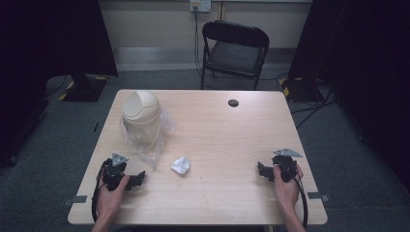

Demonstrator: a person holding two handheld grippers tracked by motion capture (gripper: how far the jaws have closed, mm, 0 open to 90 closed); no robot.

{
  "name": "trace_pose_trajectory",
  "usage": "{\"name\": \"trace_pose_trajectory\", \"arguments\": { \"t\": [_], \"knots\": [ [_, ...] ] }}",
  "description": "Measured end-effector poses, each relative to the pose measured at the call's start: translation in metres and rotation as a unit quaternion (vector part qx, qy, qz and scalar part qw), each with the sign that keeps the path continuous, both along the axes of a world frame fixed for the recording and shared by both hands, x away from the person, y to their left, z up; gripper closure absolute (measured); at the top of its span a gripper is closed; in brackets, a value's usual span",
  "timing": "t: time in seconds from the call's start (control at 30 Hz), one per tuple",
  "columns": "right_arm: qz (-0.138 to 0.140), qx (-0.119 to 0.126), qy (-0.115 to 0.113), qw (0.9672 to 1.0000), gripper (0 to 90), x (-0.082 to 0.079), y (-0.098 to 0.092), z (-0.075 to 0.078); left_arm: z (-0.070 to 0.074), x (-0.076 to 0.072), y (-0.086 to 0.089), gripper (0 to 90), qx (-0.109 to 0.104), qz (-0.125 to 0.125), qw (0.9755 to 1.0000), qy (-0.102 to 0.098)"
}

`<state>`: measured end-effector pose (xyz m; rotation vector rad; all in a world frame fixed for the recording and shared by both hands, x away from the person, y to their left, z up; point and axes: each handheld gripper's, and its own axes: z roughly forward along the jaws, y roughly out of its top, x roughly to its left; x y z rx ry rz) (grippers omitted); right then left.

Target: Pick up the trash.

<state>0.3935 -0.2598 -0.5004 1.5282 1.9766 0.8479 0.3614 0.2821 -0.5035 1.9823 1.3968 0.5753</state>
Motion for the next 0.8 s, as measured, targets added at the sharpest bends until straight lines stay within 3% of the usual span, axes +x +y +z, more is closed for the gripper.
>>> {"name": "trace_pose_trajectory", "arguments": {
  "t": [0.1, 0.13, 0.3, 0.4, 0.53, 0.57, 0.63, 0.8],
  "knots": [
    [0.0, 0.0, 0.0, 1.0, 10.2, 0.0, 0.0, 0.0, 0.0, 0.0, 0.0, 0.0, -0.001, -0.001, 1.0, 0.0],
    [0.0, 0.0, 0.0, 1.0, 10.2, 0.0, 0.0, 0.0, 0.0, 0.0, 0.002, 0.0, 0.0, -0.012, 0.9999, 0.0],
    [0.0, 0.0, 0.0, 1.0, 10.2, 0.0, 0.0, 0.0, 0.0, 0.0, 0.002, 1.2, -0.003, -0.007, 1.0, -0.001],
    [0.0, 0.0, 0.0, 1.0, 10.2, 0.0, 0.0, 0.0, 0.004, -0.002, 0.003, 3.0, 0.0, -0.018, 0.9997, 0.014],
    [0.0, 0.0, 0.0, 1.0, 10.2, 0.0, 0.0, 0.0, 0.007, -0.005, 0.007, 14.5, -0.006, -0.017, 0.9998, 0.006],
    [0.0, 0.0, 0.0, 1.0, 10.2, 0.0, 0.0, 0.0, 0.008, -0.005, 0.009, 18.3, -0.015, -0.019, 0.9997, 0.008],
    [0.0, 0.0, 0.0, 1.0, 10.2, 0.0, 0.0, 0.0, 0.01, -0.006, 0.013, 16.8, -0.036, -0.024, 0.999, 0.009],
    [0.0, 0.0, 0.0, 1.0, 10.2, 0.0, 0.0, 0.0, 0.017, -0.008, 0.017, 18.4, -0.053, -0.026, 0.9983, -0.007]
  ]
}}
